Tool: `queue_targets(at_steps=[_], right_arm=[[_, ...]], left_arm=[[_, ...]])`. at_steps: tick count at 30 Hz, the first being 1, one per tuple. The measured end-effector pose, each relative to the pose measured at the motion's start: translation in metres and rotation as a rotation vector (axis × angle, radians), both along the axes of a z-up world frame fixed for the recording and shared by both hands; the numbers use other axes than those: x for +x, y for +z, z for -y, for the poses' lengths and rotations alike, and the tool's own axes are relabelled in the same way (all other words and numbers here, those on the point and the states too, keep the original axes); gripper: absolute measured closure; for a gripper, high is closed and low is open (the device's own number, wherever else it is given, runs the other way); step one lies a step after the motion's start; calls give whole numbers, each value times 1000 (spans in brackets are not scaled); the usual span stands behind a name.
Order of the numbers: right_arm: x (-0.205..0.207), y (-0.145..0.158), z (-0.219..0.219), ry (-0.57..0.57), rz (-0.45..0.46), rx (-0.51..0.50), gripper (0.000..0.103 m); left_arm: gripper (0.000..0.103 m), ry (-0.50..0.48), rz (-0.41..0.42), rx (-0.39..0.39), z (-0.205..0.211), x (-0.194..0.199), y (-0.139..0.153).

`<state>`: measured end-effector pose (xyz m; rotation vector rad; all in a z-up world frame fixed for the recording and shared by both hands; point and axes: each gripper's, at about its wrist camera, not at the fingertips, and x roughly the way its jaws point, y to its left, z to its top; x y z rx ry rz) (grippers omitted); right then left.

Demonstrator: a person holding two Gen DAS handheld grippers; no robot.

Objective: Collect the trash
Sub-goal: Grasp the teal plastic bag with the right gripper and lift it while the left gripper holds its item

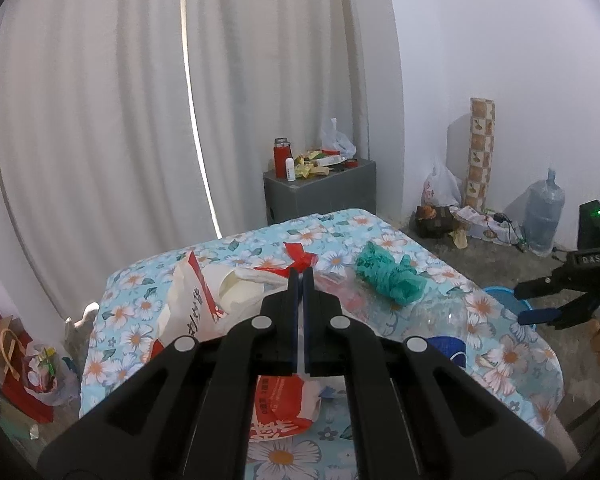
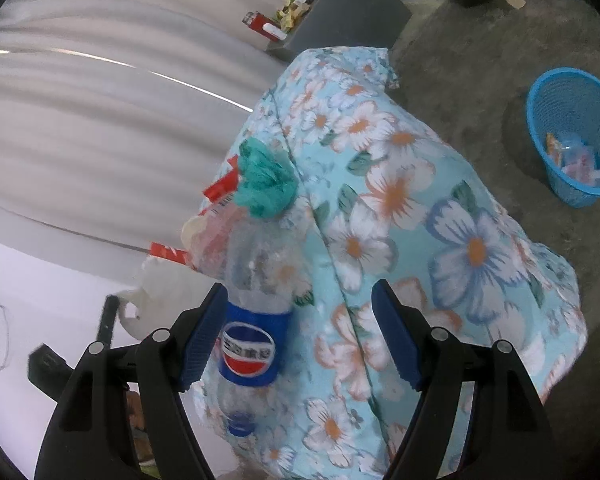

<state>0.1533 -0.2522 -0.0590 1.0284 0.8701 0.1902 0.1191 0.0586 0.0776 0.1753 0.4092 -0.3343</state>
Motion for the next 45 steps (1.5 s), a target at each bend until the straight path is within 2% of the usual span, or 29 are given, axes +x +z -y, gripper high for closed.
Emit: queue_targets(at_steps=[3, 6, 8, 14, 17, 23, 27, 28, 31, 36, 45], right_arm=[[20, -3, 4, 9, 4, 49, 30], [43, -9, 3, 32, -14, 91, 34], [59, -10, 1, 37, -21, 93, 36], [103, 3, -12, 98, -16, -5, 36], [126, 9, -23, 131, -34, -97, 36], [168, -1, -41, 192, -101, -193, 36], [178, -7, -48, 224, -115, -212, 38], [179, -8, -50, 231, -120, -221, 45], [181, -12, -52, 239, -130, -209, 54], [176, -9, -51, 218, -109, -202, 63], [157, 5, -37, 149, -35, -123, 68]], left_arm=[[103, 7, 14, -23, -3, -2, 6], [103, 13, 32, -46, -7, -5, 11], [103, 16, 39, -61, -10, -5, 13], [103, 6, 44, -113, -17, -6, 17], [103, -11, 50, -134, -20, -9, 19], [103, -39, 57, -145, -20, -16, 23], [103, -59, 76, -144, -20, -21, 26], [103, -62, 80, -141, -19, -22, 26], [103, -68, 82, -142, -18, -23, 27], [103, -76, 87, -148, -16, -25, 28], [103, -82, 93, -147, -17, -23, 27]])
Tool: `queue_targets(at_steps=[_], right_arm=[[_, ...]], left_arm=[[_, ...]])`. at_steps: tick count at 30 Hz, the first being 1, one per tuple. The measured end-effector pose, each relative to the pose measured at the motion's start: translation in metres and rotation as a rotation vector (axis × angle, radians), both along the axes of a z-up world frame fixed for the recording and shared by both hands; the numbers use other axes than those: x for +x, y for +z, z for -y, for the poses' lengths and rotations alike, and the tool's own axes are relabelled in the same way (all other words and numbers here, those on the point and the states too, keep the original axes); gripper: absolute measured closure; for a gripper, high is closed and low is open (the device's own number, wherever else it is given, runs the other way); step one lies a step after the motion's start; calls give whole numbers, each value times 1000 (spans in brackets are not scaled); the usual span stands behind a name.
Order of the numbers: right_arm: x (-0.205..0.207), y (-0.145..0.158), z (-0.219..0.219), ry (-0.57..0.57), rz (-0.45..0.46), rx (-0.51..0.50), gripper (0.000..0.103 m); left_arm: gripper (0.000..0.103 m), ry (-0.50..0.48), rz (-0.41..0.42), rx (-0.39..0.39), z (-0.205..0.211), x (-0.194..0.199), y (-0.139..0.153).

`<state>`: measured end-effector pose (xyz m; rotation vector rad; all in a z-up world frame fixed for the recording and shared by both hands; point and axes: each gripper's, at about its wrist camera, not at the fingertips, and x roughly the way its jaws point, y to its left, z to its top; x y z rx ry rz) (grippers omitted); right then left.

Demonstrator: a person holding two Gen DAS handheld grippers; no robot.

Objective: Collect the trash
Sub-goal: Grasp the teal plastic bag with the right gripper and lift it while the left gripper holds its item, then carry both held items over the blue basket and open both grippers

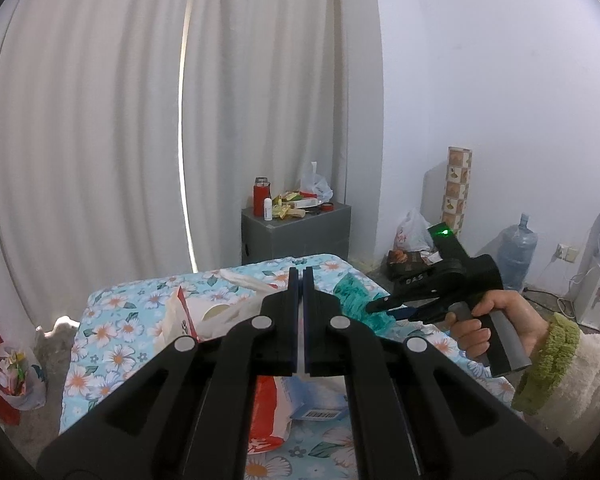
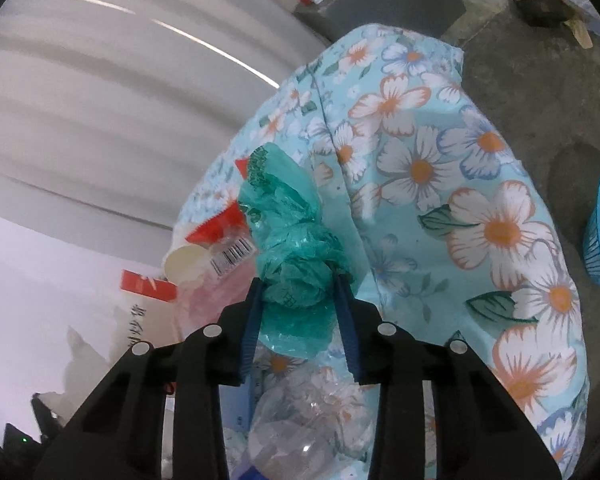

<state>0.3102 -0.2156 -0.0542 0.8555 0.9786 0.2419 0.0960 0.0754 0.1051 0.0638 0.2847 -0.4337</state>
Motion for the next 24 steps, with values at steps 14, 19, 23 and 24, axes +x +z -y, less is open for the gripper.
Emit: queue_targets(at_steps=[14, 19, 23, 24], right_arm=[[-82, 49, 33, -115, 211, 119, 68], [-109, 61, 39, -128, 249, 112, 68], [-127, 64, 46, -143, 273, 121, 68], [-131, 65, 49, -148, 280, 124, 68]], left_arm=[[103, -15, 26, 3, 2, 0, 5], [103, -26, 42, 4, 10, -4, 11], [103, -50, 48, 11, 22, -6, 16], [103, -57, 49, 13, 26, -6, 17]])
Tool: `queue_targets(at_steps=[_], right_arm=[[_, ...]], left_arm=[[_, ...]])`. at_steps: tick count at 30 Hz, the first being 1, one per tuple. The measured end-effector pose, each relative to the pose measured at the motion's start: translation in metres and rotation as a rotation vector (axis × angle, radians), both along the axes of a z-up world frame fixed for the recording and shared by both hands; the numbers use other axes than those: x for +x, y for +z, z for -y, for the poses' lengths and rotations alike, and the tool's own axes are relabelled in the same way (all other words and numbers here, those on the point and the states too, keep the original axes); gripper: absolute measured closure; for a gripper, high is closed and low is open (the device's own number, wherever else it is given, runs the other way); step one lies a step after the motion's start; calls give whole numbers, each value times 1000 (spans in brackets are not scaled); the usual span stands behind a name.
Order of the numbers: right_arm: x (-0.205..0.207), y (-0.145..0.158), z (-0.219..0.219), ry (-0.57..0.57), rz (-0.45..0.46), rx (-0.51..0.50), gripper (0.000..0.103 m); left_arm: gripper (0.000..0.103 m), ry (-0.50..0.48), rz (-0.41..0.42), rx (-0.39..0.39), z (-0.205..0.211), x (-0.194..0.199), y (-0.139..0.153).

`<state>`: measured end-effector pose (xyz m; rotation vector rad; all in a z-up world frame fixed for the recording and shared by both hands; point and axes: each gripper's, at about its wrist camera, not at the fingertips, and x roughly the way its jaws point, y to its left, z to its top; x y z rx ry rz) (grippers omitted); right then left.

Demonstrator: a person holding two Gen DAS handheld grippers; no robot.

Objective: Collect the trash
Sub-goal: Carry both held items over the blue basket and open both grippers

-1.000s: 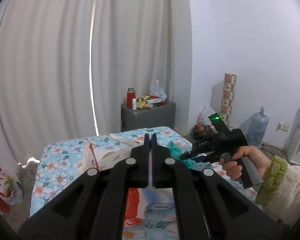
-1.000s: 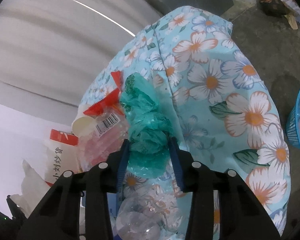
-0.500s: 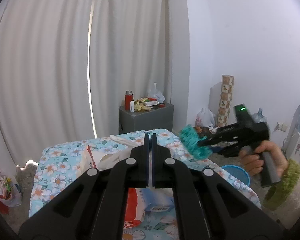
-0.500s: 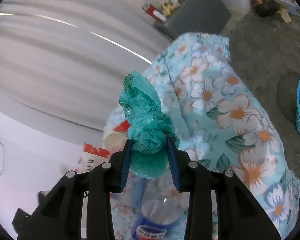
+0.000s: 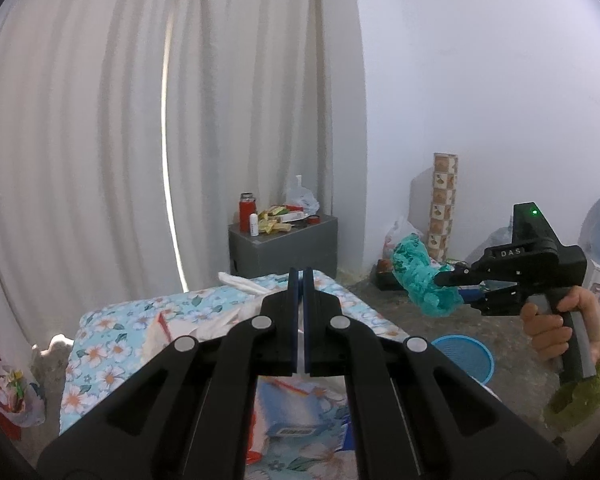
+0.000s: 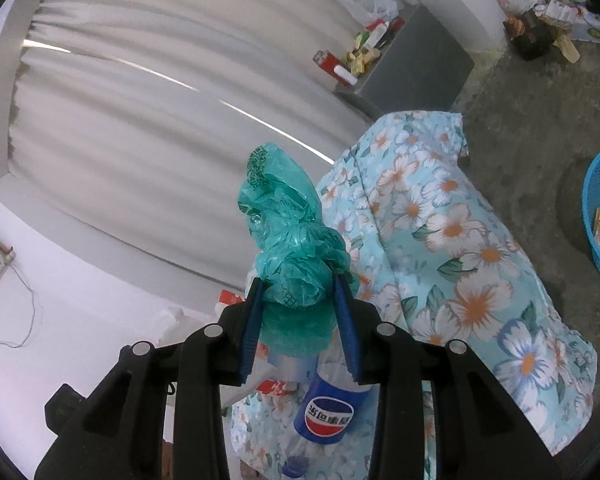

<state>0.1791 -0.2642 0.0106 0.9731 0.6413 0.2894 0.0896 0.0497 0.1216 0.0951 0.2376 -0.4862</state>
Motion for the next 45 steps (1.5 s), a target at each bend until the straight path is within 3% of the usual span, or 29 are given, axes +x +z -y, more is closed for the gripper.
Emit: queue_targets(at_steps=[8, 15, 20, 24, 27, 31, 36, 40, 41, 43, 44, 45], right_arm=[[-32, -5, 30, -60, 31, 45, 68], [-68, -16, 74, -164, 47, 73, 68], [-104, -33, 117, -309, 24, 48, 68], [-134, -59, 157, -452, -50, 11, 68], [-144, -88, 182, -519, -125, 25, 68], [-149, -133, 210, -566, -217, 67, 68], [-138, -189, 242, -602, -337, 109, 67], [-120, -226, 269, -613, -420, 110, 62], [-117, -235, 276, -621, -435, 110, 60], [-110, -257, 290, -646, -478, 100, 43], [-108, -265, 295, -658, -511, 93, 43], [-108, -273, 298, -663, -544, 80, 43]], left_arm=[[103, -82, -5, 7, 42, 6, 10], [103, -199, -41, 13, 105, 14, 19], [103, -324, -129, 44, 177, 30, 18], [103, -431, -240, 75, 245, 50, 5], [103, -491, -357, 122, 301, 71, -20], [103, -511, -499, 237, 379, 96, -74], [103, -508, -600, 359, 446, 121, -139], [103, -513, -714, 396, 489, 138, -192], [96, -522, -742, 391, 498, 145, -203], [73, -524, -800, 391, 511, 153, -227], [64, -509, -815, 393, 515, 155, -236], [64, -498, -826, 392, 517, 157, -243]])
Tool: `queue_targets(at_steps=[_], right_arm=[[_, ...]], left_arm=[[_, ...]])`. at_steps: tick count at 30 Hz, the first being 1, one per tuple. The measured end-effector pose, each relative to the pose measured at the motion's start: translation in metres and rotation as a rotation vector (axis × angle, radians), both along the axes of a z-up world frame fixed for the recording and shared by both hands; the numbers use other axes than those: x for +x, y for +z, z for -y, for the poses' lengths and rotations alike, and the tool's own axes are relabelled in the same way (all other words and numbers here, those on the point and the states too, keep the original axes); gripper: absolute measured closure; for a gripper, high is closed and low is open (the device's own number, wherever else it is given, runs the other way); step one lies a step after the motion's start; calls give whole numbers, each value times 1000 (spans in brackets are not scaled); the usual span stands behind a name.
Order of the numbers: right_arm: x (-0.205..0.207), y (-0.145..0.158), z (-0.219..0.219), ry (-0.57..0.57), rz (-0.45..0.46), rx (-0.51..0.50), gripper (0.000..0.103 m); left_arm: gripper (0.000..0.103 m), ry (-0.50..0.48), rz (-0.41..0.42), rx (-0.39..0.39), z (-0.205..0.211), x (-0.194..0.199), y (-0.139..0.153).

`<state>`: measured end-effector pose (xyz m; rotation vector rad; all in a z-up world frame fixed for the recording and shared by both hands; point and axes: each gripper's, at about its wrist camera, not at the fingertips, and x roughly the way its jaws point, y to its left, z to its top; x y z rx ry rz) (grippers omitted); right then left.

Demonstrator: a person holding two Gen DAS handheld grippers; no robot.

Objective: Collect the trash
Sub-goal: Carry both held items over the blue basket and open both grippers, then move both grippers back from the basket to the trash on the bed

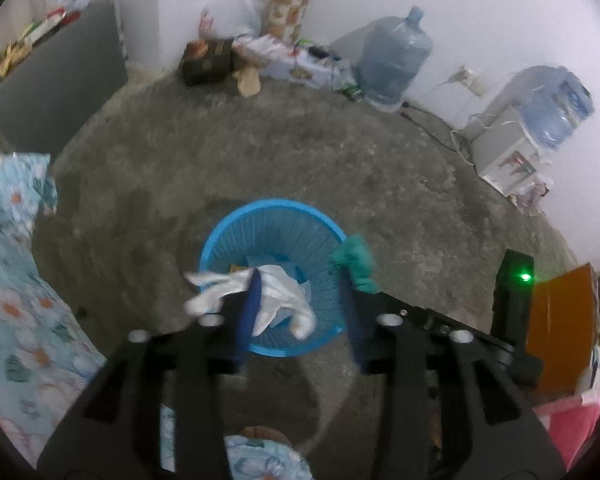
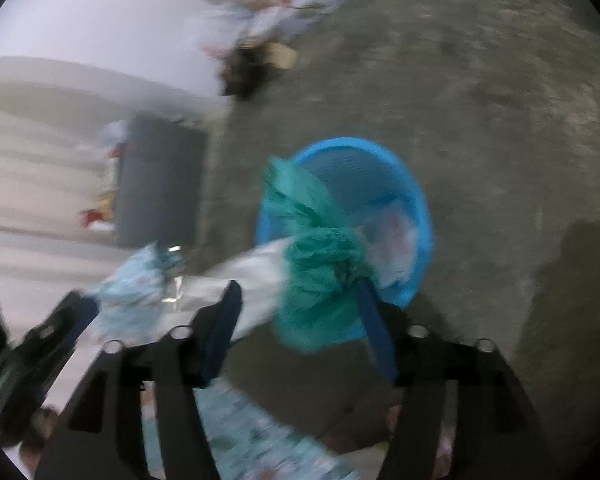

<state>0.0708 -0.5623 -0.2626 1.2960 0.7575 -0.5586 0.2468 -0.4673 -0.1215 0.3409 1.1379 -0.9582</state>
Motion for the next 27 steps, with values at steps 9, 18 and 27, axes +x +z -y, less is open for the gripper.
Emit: queue_targets(at_steps=[9, 18, 27], right_arm=[[-18, 16, -18, -46, 15, -65, 43], [-35, 104, -71, -11, 115, -190, 35], [-21, 192, -144, 201, 236, -278, 29]], left_arm=[[45, -26, 71, -56, -16, -23, 34], [24, -40, 150, -171, -89, -60, 127], [19, 51, 276, -293, -234, -95, 210]])
